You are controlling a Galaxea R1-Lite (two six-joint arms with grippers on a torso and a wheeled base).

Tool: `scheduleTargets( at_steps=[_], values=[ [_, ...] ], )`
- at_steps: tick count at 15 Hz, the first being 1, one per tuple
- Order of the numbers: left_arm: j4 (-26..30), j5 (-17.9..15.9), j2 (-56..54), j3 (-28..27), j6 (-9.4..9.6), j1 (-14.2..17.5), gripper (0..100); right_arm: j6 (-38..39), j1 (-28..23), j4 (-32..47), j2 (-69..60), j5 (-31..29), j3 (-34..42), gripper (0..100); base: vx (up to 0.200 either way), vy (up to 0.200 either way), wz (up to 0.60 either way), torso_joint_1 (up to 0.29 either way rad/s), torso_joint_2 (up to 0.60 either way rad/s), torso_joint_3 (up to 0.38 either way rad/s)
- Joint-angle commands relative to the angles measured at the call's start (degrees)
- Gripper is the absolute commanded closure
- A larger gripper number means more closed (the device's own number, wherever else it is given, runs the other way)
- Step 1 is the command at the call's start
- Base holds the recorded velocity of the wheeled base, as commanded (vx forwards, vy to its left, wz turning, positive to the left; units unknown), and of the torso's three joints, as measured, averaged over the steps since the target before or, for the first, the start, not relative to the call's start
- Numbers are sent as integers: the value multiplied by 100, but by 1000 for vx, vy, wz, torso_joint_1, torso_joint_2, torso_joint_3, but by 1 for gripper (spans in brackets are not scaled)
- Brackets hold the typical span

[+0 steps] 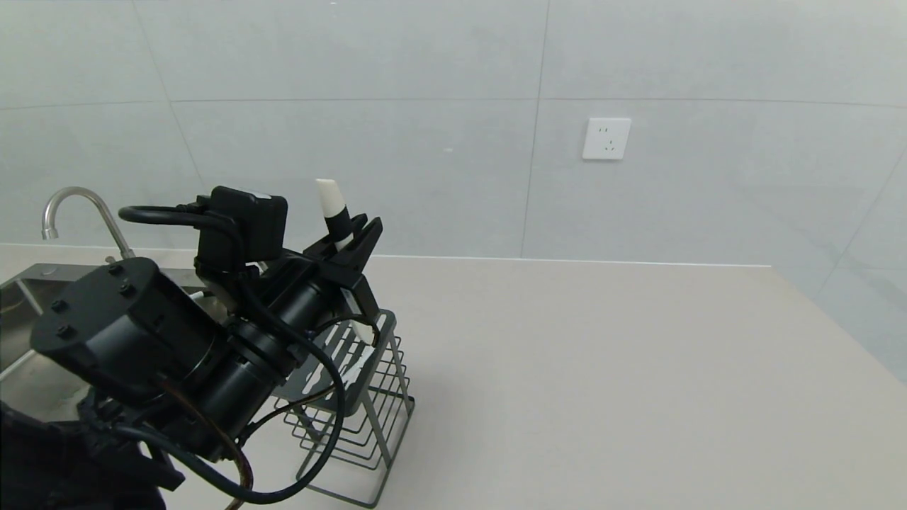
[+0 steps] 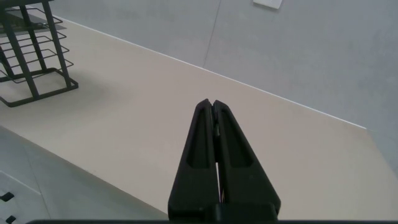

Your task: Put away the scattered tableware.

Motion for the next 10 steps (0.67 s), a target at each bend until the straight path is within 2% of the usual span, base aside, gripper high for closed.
scheduleTargets(
  at_steps=[1,9,10],
  values=[
    [-14,0,10,45,1,17,100,-5,2,-3,10,1,0,100,0,0,0,0,0,0],
    [-75,-18,194,-34,19,122,100,-5,2,-3,10,-8,0,100,0,0,0,0,0,0],
    [-75,-18,212,-105,19,210,100,-5,2,-3,10,-8,0,100,0,0,0,0,0,0]
  ],
)
